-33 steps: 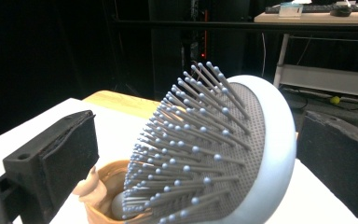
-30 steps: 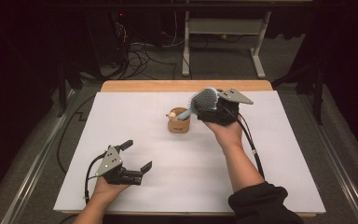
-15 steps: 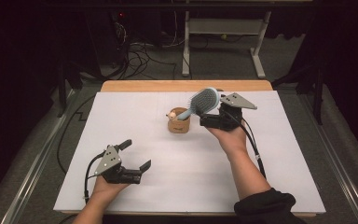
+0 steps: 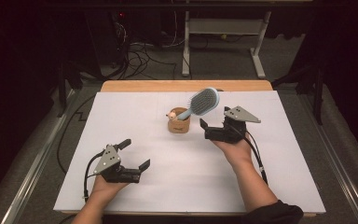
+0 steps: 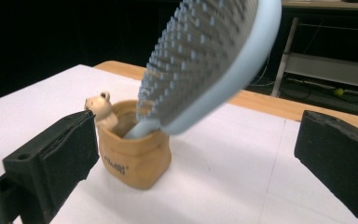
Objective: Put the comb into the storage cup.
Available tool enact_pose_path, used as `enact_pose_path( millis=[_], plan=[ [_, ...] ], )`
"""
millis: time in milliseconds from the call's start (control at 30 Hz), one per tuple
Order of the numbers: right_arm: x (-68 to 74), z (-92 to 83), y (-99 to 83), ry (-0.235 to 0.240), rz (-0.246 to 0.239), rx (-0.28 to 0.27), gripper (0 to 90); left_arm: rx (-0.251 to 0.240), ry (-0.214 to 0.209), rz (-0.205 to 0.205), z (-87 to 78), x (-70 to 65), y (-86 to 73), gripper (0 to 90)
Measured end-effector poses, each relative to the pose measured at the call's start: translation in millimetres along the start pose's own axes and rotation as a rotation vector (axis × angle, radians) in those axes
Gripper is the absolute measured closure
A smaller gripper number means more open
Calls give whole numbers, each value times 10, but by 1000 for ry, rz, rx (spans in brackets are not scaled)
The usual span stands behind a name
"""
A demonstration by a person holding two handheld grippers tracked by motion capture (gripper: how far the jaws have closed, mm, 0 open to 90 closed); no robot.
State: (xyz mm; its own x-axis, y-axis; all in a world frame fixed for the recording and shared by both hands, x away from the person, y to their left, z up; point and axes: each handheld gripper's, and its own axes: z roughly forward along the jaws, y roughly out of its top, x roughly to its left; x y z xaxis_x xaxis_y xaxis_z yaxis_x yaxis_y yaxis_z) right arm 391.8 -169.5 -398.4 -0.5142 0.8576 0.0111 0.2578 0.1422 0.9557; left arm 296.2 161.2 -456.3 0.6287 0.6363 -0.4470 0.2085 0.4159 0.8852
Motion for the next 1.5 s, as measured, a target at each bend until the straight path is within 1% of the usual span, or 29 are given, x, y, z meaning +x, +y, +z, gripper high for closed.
enact_pose_path(
  millis=[67, 233, 400, 567, 667, 767, 867, 1000, 1067, 1167, 1267, 1400, 1433, 1500],
  plan=[
    [-11, -25, -67, 1, -7, 5, 3, 0, 3, -2, -2, 7, 7, 3],
    [-45, -104, -221, 5, 8, 14, 3, 6, 5, -5, -2, 19, 9, 3],
    [-66, -188, -364, -3, -1, 31, 3, 15, 6, -4, 1, 24, 9, 3],
    [-90, -307, -489, -1, -19, 37, 3, 8, 14, -8, -18, 48, 44, 3],
    [-109, -417, -573, -1, -26, 38, 3, 8, 19, -10, -29, 64, 53, 3],
    [-136, -534, -648, -1, -21, 15, 3, 19, 18, -3, -24, 59, 31, 3],
    [-173, -677, -716, -7, -33, -1, 3, 18, 20, 1, -25, 59, 31, 3],
    [-222, -868, -796, -21, -31, -11, 3, 9, 23, -3, -40, 76, 54, 3],
    [-252, -974, -834, -28, -33, -29, 3, 16, 25, -2, -45, 93, 59, 3],
    [-297, -1128, -882, -44, -20, -41, 3, 18, 33, -9, -44, 114, 63, 3],
    [-348, -1286, -941, -55, -15, -53, 3, 24, 37, -5, -63, 106, 74, 3],
    [-391, -1383, -995, -61, -17, -58, 3, 31, 42, -13, -131, 71, 72, 2],
    [-391, -1385, -998, -59, -21, -60, 3, 33, 45, -9, -150, 67, 66, 1],
    [-386, -1366, -992, -55, -30, -60, 3, 32, 47, -14, -180, 70, 68, 2]
  ],
)
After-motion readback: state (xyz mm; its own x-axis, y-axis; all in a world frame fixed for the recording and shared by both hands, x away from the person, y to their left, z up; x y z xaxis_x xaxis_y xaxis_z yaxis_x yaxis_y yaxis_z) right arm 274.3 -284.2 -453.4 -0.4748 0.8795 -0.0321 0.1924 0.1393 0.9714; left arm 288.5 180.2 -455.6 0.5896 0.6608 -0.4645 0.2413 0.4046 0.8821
